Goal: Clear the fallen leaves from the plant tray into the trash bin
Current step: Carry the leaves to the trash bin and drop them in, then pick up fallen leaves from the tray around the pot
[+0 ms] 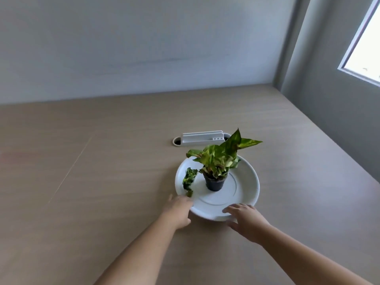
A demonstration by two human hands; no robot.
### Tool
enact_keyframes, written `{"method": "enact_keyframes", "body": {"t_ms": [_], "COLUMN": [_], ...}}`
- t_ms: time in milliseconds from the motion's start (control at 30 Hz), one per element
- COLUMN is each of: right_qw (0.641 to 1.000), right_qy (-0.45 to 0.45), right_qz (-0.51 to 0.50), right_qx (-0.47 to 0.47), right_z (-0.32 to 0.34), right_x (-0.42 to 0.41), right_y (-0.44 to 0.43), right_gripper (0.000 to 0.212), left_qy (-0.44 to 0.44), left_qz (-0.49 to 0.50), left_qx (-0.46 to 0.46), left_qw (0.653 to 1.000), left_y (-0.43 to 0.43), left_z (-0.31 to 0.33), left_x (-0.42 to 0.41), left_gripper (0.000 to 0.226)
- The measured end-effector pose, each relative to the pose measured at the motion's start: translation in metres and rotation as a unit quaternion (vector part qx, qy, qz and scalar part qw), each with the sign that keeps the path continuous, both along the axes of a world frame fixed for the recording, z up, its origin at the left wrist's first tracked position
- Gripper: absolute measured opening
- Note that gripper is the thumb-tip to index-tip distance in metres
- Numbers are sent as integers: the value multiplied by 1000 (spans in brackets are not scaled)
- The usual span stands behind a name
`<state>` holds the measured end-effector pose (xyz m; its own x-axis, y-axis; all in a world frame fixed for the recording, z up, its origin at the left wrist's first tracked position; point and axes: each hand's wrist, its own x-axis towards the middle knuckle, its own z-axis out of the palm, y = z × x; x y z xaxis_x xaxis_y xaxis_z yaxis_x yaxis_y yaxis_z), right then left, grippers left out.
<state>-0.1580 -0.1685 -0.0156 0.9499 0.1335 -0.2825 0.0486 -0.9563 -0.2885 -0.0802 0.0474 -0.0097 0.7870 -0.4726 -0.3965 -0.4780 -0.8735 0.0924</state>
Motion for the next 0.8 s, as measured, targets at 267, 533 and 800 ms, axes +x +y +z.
{"method": "enact_keyframes", "body": {"t_ms": [267, 533, 800], "right_qw": [989, 996, 984], "right_qy": [-109, -38, -129], "right_qz": [42, 83, 90], "right_qx": [-93, -19, -83], "right_z": [-17, -7, -22], "right_x": [5, -8, 4], "right_y": [-67, -15, -72], "right_gripper": [45, 65, 38], "left_qy": [-47, -57, -50], "left_qz": [-71, -7, -52], "left_qx": [-47, -1, -28], "left_qw": [995, 998, 997], "left_y": [-15, 7, -20], "left_z": [-18, 1, -18], "left_x": [-18, 27, -4], "left_gripper": [38, 55, 35]}}
